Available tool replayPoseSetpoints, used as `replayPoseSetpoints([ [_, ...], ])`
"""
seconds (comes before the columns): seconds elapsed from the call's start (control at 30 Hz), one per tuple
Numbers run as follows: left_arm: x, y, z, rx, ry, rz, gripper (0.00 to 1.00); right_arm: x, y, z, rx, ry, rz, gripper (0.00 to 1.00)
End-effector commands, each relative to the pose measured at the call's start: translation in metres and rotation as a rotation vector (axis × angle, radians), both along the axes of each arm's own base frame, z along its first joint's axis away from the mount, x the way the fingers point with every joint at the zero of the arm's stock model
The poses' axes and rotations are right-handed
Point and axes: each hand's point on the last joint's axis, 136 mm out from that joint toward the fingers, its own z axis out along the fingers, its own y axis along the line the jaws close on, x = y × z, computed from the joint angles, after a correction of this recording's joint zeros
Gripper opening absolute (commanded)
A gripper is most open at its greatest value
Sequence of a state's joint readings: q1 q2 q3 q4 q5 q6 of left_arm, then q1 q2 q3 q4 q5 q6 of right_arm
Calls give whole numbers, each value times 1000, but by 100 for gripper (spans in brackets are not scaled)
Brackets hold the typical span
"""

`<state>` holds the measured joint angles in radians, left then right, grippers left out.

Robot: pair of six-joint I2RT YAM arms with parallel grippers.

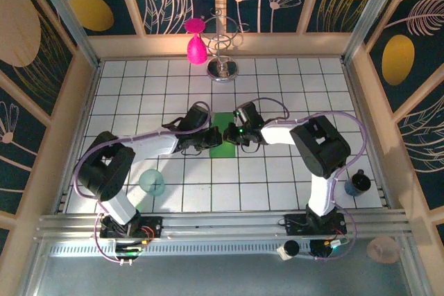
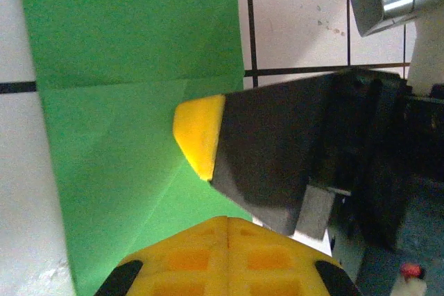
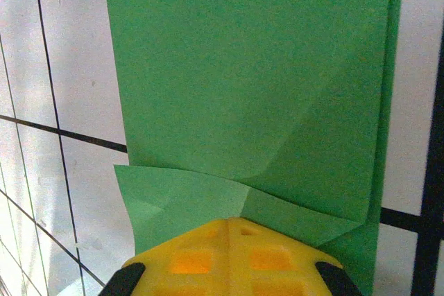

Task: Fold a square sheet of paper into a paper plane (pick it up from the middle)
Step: Fold the triangle a second time at the center of the table.

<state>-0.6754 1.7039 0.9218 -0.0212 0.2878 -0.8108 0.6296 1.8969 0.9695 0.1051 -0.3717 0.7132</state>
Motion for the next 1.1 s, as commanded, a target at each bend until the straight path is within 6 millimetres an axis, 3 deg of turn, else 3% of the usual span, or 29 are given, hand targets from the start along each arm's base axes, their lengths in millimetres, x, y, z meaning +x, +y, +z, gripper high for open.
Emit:
replayPoseSetpoints([
  [0.0, 2, -4, -14, 26, 9, -33, 0, -9, -14, -23, -58, 78, -23, 0],
  [0.53, 5, 4, -48, 113, 43, -21, 0, -11, -17, -26, -58, 93, -23, 0],
  [0.77, -25, 27, -73, 179, 120, -42, 0, -13, -24, -36, -104, 119, -25, 0],
  [1.07, -68, 68, -88, 312, 203, -95, 0, -19, -38, -50, -156, 152, -29, 0],
])
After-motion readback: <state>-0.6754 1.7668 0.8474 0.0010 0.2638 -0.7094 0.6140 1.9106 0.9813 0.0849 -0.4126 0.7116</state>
